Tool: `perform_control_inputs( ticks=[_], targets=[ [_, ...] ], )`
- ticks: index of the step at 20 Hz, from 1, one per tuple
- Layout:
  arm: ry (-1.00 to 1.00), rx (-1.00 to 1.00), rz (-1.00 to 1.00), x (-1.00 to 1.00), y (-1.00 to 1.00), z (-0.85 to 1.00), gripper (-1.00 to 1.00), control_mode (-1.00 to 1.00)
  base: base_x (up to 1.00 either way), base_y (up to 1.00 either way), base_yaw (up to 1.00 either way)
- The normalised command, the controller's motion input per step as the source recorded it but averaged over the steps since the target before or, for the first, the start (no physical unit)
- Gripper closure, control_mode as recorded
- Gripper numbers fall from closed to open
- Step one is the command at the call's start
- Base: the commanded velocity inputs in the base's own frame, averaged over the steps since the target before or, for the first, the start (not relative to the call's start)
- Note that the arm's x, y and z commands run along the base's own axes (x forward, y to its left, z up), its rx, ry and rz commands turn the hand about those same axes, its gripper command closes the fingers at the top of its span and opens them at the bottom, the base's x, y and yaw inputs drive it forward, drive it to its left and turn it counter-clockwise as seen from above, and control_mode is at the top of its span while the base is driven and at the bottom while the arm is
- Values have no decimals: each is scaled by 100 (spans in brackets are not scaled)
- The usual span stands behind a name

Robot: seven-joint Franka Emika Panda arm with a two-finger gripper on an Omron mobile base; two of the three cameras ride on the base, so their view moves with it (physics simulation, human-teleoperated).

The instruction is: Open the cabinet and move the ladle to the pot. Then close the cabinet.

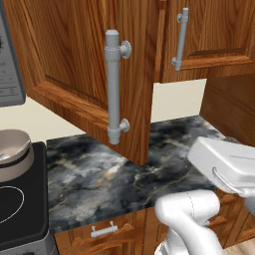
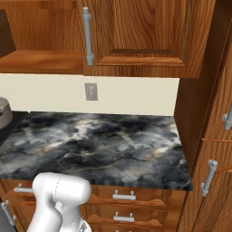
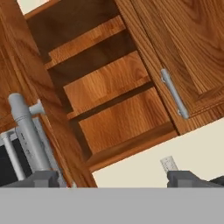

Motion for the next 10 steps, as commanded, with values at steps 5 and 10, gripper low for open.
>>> perform_control_inputs(
  ticks=[5,10],
  targets=[
    [-1,-2,0,-14,41,0,-100,-100,0,0,0],
    [-2,-4,0,0,67,-6,-100,-100,0,0,0]
  ],
)
